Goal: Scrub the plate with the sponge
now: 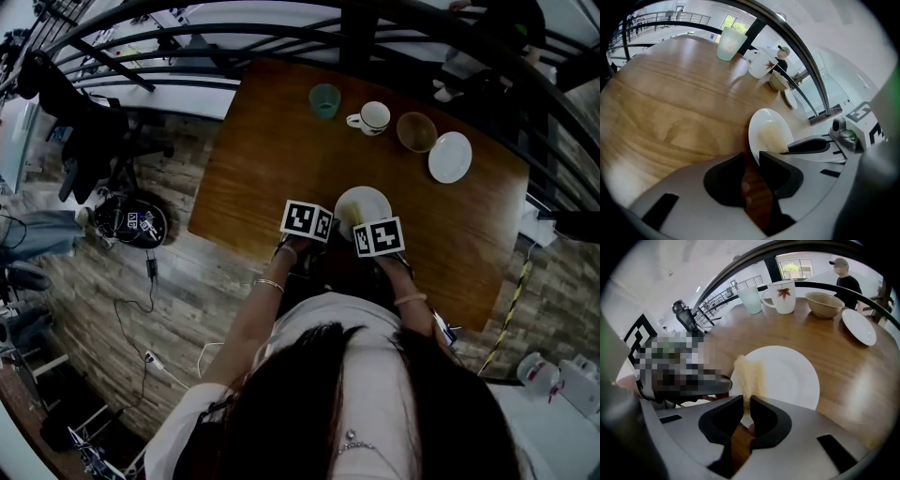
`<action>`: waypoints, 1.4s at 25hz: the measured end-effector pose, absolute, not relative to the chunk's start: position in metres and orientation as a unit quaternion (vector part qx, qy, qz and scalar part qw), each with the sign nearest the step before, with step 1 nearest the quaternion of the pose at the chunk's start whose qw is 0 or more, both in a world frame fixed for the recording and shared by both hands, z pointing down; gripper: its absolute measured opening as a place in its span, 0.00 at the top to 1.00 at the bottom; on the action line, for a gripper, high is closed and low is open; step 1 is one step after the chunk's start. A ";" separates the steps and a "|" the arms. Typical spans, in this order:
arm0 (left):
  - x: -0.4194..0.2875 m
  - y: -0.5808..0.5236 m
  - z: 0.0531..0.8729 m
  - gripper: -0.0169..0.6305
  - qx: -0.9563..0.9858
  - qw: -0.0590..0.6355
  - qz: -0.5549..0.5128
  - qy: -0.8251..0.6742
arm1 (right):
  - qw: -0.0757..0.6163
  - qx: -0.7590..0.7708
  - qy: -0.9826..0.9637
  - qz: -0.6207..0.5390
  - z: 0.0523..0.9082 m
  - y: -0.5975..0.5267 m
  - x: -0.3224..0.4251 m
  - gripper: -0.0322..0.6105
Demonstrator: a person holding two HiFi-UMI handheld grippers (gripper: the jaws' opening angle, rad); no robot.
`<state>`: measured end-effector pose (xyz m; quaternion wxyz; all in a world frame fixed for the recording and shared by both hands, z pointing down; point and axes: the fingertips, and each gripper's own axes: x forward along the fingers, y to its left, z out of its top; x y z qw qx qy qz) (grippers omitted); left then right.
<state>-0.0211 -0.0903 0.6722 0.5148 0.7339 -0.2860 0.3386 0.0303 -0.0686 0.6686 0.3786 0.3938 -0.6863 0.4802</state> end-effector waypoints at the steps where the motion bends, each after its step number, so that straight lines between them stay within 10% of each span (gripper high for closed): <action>1: -0.021 -0.090 0.672 0.83 0.733 0.516 0.338 -0.286 | 0.377 0.387 -0.690 0.483 0.668 -0.068 0.024 0.84; 35: -0.023 -0.089 0.673 0.83 0.733 0.516 0.336 -0.289 | 0.363 0.441 -0.654 0.496 0.663 -0.054 0.078 0.84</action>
